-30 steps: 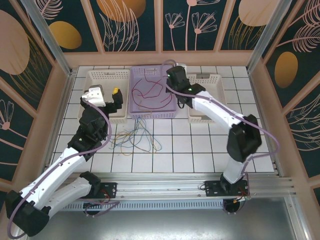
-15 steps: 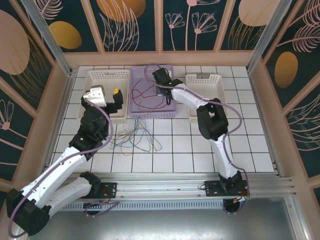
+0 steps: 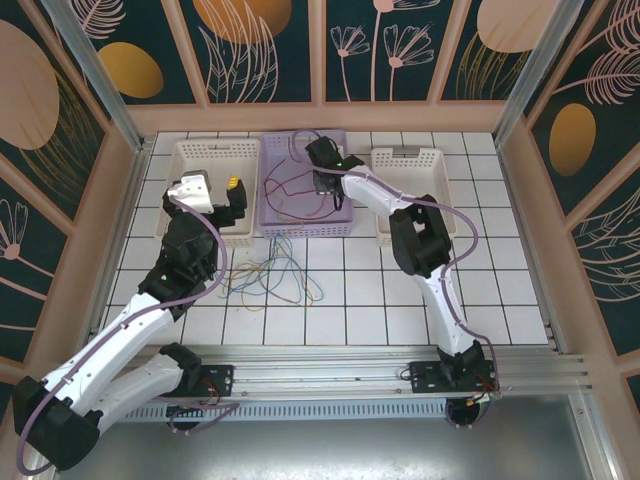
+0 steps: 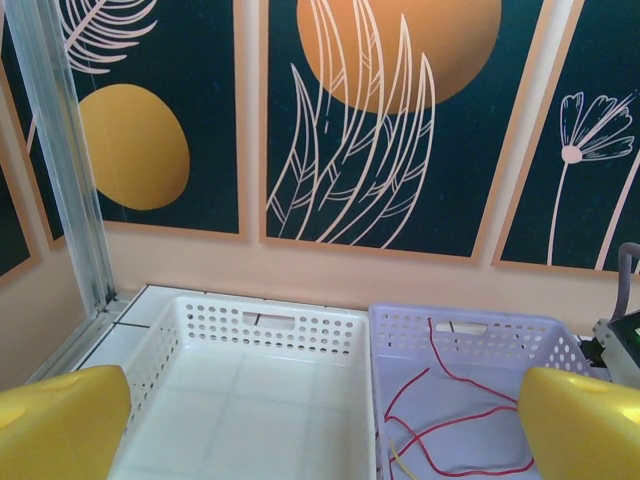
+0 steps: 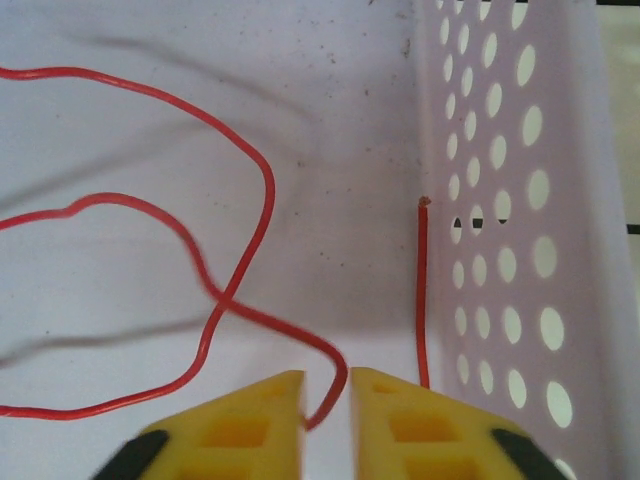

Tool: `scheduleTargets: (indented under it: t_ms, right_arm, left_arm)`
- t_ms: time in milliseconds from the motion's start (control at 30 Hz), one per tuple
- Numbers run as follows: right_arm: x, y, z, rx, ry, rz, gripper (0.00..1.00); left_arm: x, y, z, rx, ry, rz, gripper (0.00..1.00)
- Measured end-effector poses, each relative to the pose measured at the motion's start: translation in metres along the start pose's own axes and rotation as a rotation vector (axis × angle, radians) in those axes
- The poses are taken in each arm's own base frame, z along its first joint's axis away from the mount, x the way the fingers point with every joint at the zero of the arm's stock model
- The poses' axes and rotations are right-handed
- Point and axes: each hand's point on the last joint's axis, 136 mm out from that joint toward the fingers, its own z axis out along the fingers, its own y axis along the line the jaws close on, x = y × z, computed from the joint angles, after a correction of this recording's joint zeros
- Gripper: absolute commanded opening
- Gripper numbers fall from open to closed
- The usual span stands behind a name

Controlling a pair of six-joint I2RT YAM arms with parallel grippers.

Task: Untangle the cables

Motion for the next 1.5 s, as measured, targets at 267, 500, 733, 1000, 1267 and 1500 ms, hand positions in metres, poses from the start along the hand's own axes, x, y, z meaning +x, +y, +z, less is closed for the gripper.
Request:
scheduleTargets:
  t_ms: [267, 500, 733, 1000, 1267, 1500]
  right_arm:
    - [-0.007, 0.01, -0.022, -0.028, -0.019, -0.02, 0.45]
    - [-0.041, 0.036, -0.126, -0.169, -0.158, -0.023, 0.56]
    - [0.034, 0.086, -0.23, -0.491, -0.183, -0.104, 0.59]
    - [0.173, 0.102, -0.199, -0.549, 0.018, -0.239, 0.6]
    - [0.195, 0.113, -0.165, -0.541, 0.026, -0.251, 0.6]
    - [0.184, 0.115, -0.136, -0.526, -0.007, -0.186, 0.57]
  left_arm:
    - [0.001, -0.001, 0.001, 0.002, 0.003, 0.002, 0.98]
    - [0.002, -0.001, 0.001, 0.002, 0.005, 0.004, 0.99]
    - [0.0, 0.001, 0.0, -0.009, -0.001, 0.001, 0.99]
    - [-0.003, 0.003, -0.001, -0.012, -0.008, 0.0, 0.99]
    - [-0.003, 0.003, -0.001, -0.012, -0.007, 0.0, 0.98]
    - [-0.001, 0.003, -0.001, -0.012, -0.005, 0.006, 0.98]
